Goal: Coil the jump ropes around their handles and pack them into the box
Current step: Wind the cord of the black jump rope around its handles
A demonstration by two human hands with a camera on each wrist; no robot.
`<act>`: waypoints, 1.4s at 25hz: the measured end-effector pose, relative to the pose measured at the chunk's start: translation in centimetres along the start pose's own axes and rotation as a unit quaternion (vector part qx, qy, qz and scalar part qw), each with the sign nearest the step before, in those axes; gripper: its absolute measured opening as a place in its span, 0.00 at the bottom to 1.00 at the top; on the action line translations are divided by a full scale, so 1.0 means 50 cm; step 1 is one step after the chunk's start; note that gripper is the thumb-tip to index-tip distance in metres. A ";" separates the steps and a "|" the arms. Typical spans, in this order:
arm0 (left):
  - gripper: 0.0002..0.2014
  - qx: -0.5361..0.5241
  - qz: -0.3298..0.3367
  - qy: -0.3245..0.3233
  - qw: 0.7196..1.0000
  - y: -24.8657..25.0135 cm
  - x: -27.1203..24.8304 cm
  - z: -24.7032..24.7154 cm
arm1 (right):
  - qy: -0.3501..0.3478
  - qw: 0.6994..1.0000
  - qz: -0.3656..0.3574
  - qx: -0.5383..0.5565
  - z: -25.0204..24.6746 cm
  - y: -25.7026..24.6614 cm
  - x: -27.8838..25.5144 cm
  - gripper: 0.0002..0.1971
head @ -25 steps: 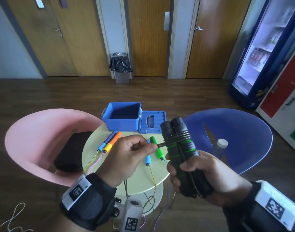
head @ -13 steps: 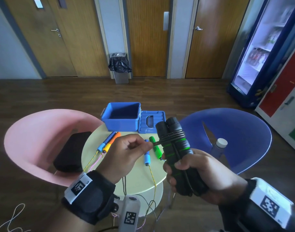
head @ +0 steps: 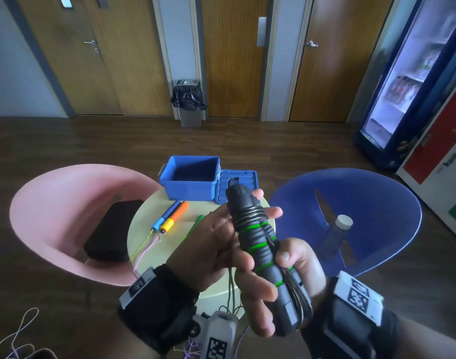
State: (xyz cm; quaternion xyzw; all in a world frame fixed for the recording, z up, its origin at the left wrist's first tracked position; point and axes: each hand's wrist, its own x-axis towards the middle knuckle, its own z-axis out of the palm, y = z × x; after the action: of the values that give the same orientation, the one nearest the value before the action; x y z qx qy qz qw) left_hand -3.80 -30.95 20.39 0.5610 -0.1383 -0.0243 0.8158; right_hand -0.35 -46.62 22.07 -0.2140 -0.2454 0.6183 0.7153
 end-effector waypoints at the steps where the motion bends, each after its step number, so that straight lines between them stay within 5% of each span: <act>1: 0.38 -0.019 0.007 -0.009 1.000 0.004 -0.002 0.003 | 0.004 1.000 0.004 -0.024 -0.007 -0.002 0.004 0.20; 6: 0.28 -0.010 0.052 0.115 0.992 0.026 -0.010 -0.012 | 0.140 0.974 0.037 -0.174 -0.014 -0.032 0.004 0.30; 8: 0.24 0.068 0.079 0.204 0.973 0.025 -0.007 -0.020 | 0.257 0.905 0.007 -0.338 0.000 -0.039 -0.001 0.29; 11: 0.19 0.153 0.098 0.293 0.939 0.023 0.004 -0.006 | 0.315 0.787 -0.029 -0.530 0.023 -0.021 0.015 0.15; 13: 0.18 0.214 0.099 0.306 0.922 0.021 0.007 0.003 | 0.349 0.753 -0.053 -0.555 0.015 -0.005 0.024 0.08; 19: 0.16 0.249 0.070 0.216 0.941 0.022 -0.016 -0.023 | 0.334 0.878 -0.040 -0.341 -0.003 0.000 -0.008 0.18; 22: 0.18 0.246 0.058 0.177 0.951 0.026 -0.022 -0.035 | 0.319 0.899 -0.047 -0.297 -0.006 -0.004 -0.021 0.16; 25: 0.07 0.249 0.056 0.169 0.952 0.032 -0.018 -0.035 | 0.299 0.909 -0.066 -0.284 -0.007 -0.011 -0.027 0.13; 31: 0.20 0.265 0.054 0.154 0.950 0.000 -0.005 -0.056 | 0.205 0.961 -0.086 -0.161 -0.010 -0.023 -0.025 0.14; 35: 0.34 0.128 0.043 0.167 0.977 -0.027 0.021 -0.029 | 0.125 0.988 -0.049 -0.070 -0.032 -0.019 -0.016 0.16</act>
State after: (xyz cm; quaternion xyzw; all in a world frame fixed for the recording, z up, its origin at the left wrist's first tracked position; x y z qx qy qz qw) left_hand -2.26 -30.33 18.86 0.6502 -0.0259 0.1226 0.7493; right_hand 1.27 -47.56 21.31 -0.3270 -0.2070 0.5323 0.7529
